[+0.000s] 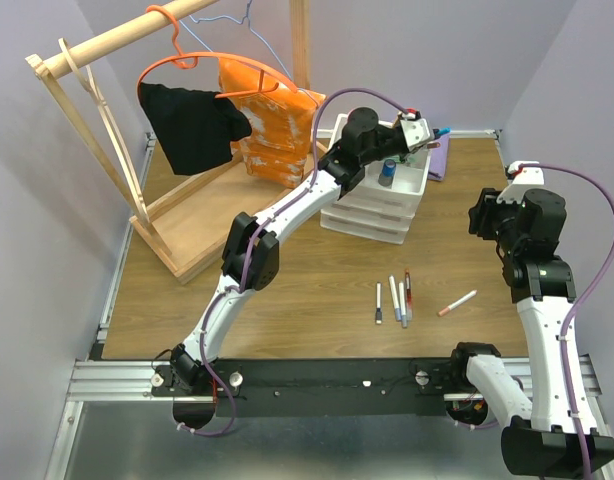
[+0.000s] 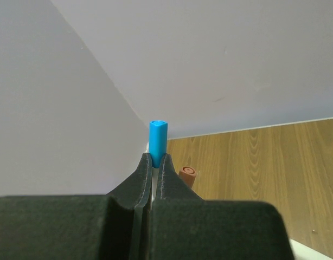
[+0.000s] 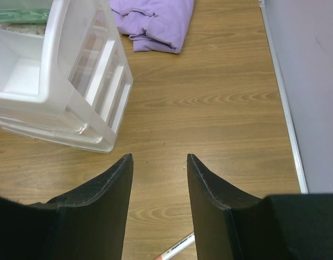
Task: Sort the stationery into containers
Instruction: Place the pen in the storage box, then pick up the pen from the center of the board.
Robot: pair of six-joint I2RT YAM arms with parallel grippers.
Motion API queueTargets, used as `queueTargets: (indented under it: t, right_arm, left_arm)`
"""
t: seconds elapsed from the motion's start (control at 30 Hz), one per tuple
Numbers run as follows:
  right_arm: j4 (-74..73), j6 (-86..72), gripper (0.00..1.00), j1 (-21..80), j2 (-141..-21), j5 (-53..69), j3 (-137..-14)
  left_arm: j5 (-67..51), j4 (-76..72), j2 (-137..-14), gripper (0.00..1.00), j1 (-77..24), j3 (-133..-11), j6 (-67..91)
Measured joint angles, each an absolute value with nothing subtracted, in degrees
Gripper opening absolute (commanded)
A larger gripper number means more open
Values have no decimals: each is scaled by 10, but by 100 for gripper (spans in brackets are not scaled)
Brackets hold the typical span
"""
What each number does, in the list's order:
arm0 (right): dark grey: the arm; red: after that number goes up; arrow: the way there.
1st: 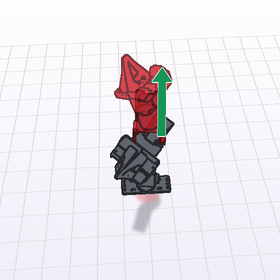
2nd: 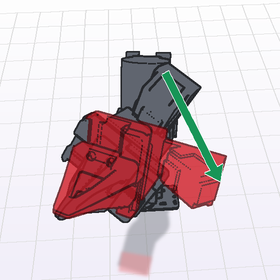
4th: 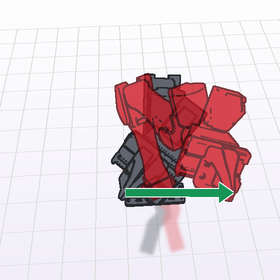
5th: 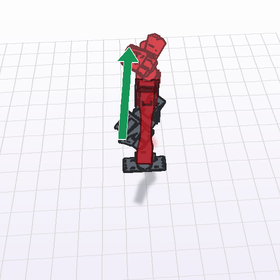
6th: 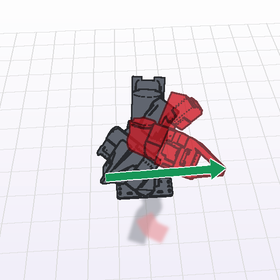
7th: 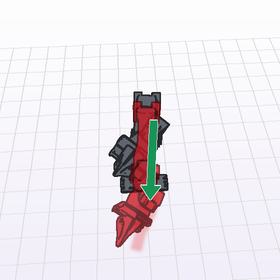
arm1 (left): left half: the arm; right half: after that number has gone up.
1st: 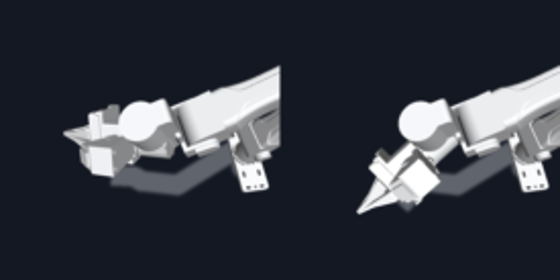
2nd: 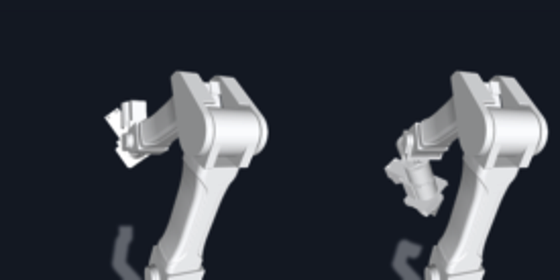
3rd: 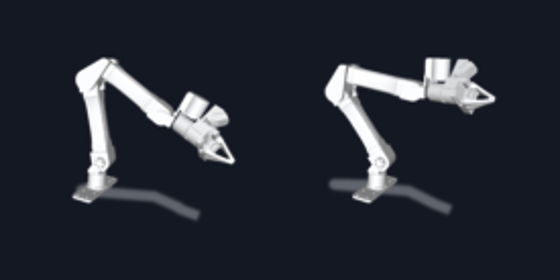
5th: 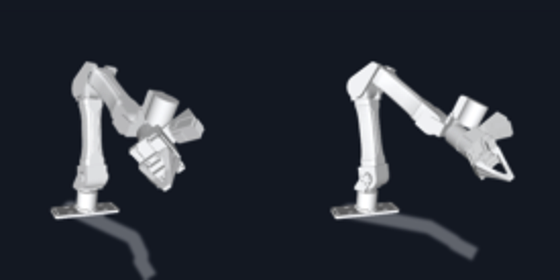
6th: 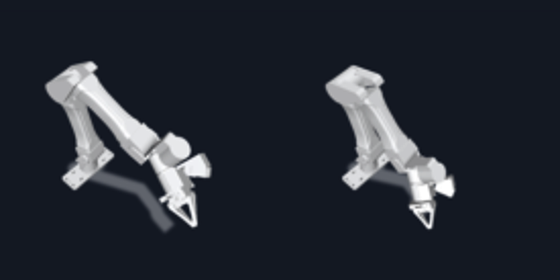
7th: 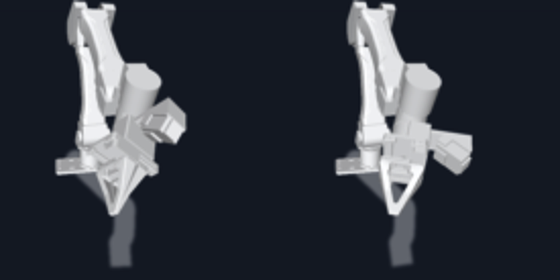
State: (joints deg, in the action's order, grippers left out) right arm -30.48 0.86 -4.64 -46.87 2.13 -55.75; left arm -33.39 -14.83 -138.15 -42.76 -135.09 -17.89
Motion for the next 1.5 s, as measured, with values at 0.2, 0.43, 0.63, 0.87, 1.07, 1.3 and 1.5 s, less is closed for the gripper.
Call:
queueTargets:
  t: [0.2, 0.43, 0.63, 0.87, 1.07, 1.3, 1.5]
  right_arm:
    - [-305, 9, 52, -46, -469, 21, -557]
    - [-302, 9, 52, -46, -467, 22, -552]
    - [-300, 2, 52, -46, -457, 22, -544]
    - [-300, -5, 52, -48, -442, 22, -540]
    - [-300, -6, 52, -50, -424, 22, -536]
    - [-301, -7, 52, -50, -411, 27, -520]
    - [-301, -10, 52, -50, -411, 43, -517]
  left_arm:
    - [-324, -146, -1381, 29, -425, -1341, -187]
    - [-314, -145, -1381, 52, -423, -1336, -190]
    - [-312, -141, -1365, 61, -422, -1335, -190]
    - [-331, -136, -1220, 63, -430, -1208, -194]
    - [-358, -92, -918, 60, -475, -904, -255]
    - [-404, 161, -787, 51, -525, -710, -511]
    - [-381, 385, -915, 49, -538, -719, -781]
